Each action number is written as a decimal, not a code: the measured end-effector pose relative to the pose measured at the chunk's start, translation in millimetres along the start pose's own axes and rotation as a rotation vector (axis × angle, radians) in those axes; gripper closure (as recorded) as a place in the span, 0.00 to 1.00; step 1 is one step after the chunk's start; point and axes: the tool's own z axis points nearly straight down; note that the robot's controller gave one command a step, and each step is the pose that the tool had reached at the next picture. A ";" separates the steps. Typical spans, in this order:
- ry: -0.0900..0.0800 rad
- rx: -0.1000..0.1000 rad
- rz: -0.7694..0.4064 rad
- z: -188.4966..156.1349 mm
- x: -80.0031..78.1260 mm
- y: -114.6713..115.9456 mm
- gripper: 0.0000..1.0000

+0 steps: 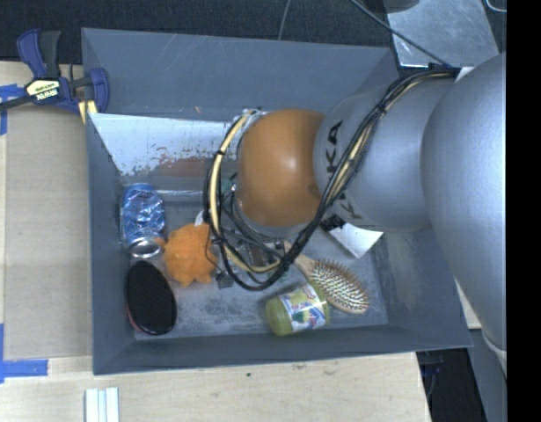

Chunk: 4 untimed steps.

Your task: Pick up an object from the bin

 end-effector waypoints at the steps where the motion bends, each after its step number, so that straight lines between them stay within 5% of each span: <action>1: 0.000 0.000 0.000 0.0 0.0 -0.1 1.00; 2: 0.000 0.000 0.000 0.0 0.0 -0.1 1.00; 3: -0.001 0.000 -0.289 24.7 -0.7 -17.9 1.00; 4: -0.013 0.001 -0.478 -116.8 -27.3 -2.9 1.00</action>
Offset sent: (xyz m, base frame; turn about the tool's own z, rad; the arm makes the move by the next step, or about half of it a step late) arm 0.0000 0.0000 0.0000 0.0000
